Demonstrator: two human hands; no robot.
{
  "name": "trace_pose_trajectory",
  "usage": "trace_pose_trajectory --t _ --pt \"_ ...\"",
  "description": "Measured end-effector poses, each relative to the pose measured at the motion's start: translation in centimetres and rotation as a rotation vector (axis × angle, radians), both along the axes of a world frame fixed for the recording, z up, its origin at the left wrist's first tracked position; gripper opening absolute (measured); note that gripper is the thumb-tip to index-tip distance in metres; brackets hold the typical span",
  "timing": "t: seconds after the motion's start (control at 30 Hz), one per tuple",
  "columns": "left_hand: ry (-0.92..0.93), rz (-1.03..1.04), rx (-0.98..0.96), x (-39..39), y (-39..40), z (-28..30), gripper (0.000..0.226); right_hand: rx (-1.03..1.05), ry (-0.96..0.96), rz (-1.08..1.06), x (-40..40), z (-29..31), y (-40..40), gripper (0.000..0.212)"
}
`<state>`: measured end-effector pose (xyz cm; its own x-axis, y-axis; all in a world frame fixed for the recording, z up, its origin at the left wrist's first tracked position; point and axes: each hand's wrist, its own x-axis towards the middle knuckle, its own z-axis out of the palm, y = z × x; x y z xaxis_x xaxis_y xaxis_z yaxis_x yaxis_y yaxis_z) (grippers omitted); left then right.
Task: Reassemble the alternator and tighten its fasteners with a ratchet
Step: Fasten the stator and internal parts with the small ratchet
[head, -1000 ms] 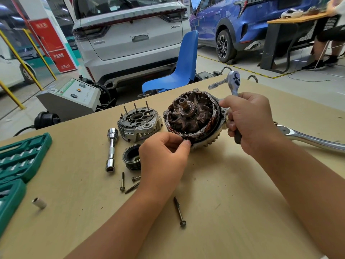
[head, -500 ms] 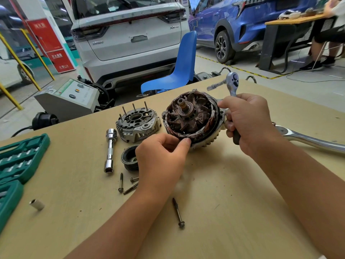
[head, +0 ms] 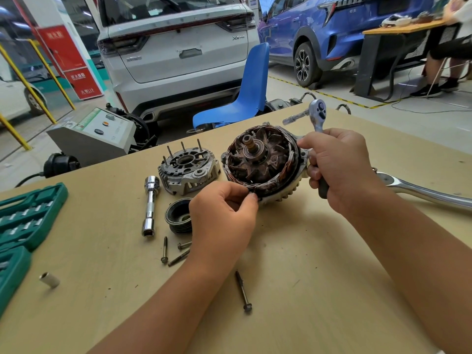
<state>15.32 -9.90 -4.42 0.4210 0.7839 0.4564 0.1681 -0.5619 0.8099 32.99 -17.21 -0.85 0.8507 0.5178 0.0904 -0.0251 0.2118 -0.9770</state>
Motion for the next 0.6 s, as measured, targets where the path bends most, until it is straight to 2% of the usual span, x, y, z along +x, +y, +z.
trace_pose_trajectory --t 0.17,0.6 --pt "0.001 0.039 0.002 -0.04 0.02 -0.07 0.012 -0.006 0.004 0.002 -0.01 0.02 -0.02 0.013" --pt "0.014 0.001 0.058 -0.11 0.18 -0.15 0.005 -0.013 -0.031 -0.01 -0.1 0.08 -0.17 0.015"
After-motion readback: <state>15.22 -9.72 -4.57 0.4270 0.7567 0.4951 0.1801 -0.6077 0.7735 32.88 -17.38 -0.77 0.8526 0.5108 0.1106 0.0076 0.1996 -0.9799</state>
